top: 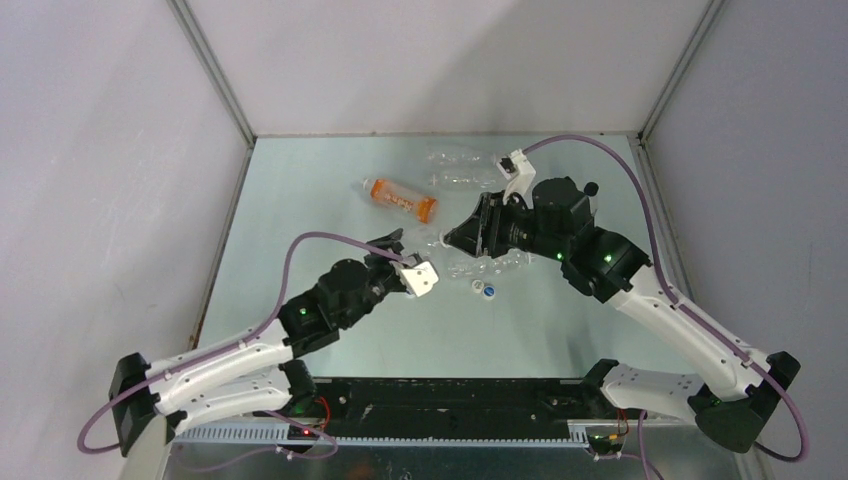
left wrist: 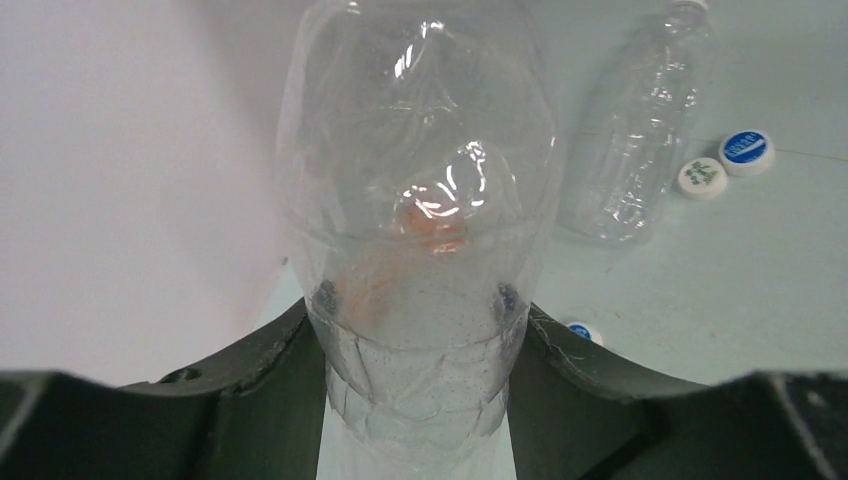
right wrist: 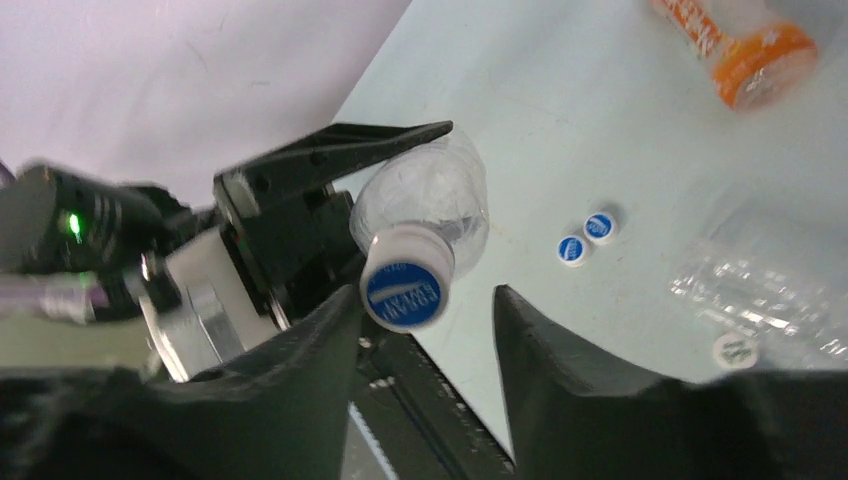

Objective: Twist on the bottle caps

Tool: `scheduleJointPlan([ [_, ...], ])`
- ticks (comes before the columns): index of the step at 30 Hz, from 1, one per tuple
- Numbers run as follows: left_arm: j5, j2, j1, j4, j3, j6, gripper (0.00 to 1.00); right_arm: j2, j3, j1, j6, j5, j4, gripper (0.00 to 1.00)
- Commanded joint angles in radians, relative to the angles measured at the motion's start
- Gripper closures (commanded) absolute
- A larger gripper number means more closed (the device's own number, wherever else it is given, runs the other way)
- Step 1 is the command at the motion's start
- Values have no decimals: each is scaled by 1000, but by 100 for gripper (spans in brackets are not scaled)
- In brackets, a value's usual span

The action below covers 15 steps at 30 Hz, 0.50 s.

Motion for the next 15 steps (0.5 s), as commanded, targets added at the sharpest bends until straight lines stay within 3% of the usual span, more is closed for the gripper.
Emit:
scheduleJointPlan([
  [1, 303, -42, 112, -161, 91, -105, 98, -49, 12, -19, -278, -130, 76, 41],
  [8, 708, 5, 255, -471, 219, -108, 97, -136, -25, -42, -717, -331, 59, 29],
  [10, 803, 37, 278, -557, 289, -96, 97, -155, -39, -42, -876, -387, 21, 18],
  [15, 968, 112, 287, -714, 387, -50, 96, -187, -53, -45, -1190, -494, -74, 15],
])
